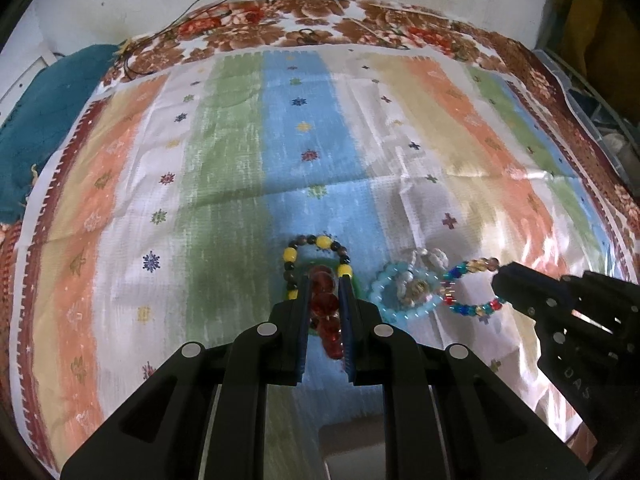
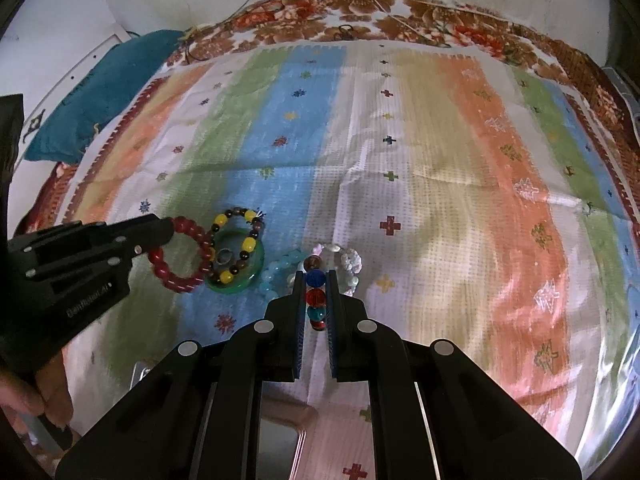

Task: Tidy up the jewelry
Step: 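Lift the red bracelet with the left tool while the right lifts the multicolour bracelet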

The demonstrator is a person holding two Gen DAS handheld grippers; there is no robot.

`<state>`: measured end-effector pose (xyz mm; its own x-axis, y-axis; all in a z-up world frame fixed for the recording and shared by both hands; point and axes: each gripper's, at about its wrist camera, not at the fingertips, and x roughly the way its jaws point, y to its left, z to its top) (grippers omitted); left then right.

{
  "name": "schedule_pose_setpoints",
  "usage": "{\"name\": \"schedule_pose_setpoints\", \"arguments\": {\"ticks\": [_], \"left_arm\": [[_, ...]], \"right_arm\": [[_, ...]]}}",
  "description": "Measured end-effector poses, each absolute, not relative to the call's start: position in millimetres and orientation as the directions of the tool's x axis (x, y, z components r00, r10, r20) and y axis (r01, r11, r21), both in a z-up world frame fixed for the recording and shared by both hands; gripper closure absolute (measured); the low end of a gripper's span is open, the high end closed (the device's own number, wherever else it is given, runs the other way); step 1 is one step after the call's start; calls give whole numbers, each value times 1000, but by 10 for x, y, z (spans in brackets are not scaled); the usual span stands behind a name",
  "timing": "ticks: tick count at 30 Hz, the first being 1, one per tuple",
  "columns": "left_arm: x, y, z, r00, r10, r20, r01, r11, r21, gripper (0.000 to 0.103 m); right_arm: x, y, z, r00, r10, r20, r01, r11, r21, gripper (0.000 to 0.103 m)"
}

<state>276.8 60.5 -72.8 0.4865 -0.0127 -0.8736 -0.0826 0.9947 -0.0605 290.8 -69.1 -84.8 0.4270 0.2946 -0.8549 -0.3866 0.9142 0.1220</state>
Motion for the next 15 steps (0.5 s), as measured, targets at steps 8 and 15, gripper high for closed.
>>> {"name": "schedule_pose_setpoints", "arguments": {"ticks": [8, 15], "left_arm": [[2562, 488, -559, 521, -2, -854, -68, 997, -43, 90], [2404, 464, -411, 553, -16, -833, -62, 996, -60, 90]], "right_arm": [[2783, -762, -756, 449, 300, -842, -391, 913, 117, 93], [2626, -786, -650, 467, 313, -827, -411, 905, 110, 93]]}}
